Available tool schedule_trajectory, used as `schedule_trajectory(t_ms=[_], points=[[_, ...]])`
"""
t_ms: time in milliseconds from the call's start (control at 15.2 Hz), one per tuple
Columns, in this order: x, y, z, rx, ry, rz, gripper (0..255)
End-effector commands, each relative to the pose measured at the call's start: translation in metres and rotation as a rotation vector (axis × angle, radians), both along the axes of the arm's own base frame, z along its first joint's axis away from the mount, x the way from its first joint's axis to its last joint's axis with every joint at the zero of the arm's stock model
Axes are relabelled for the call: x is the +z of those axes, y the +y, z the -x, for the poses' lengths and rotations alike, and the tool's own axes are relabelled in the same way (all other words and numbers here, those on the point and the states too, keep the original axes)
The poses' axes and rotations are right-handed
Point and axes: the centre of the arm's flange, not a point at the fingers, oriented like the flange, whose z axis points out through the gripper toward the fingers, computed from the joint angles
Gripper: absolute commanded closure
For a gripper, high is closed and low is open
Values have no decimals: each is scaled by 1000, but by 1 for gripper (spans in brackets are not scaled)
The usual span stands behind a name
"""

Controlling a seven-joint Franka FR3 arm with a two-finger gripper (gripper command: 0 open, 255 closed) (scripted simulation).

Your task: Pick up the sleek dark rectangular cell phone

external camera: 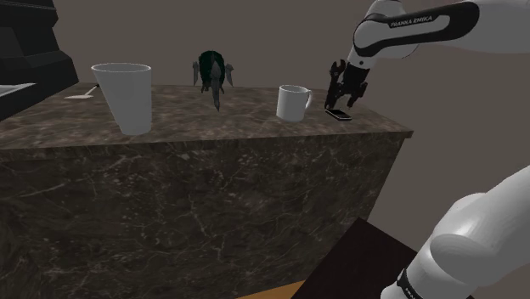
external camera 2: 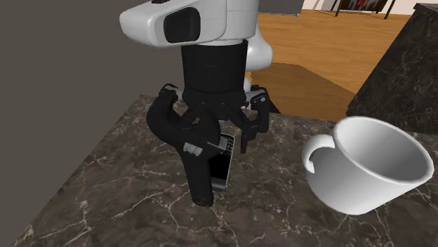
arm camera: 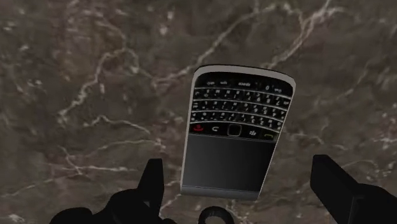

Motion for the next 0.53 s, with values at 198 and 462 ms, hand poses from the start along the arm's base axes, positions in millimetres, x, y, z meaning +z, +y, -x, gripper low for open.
schedule_trajectory(t_ms=[198,462], points=[[-29,-1,0,-1,0,0,0],[-30,-1,0,-1,0,0,255]])
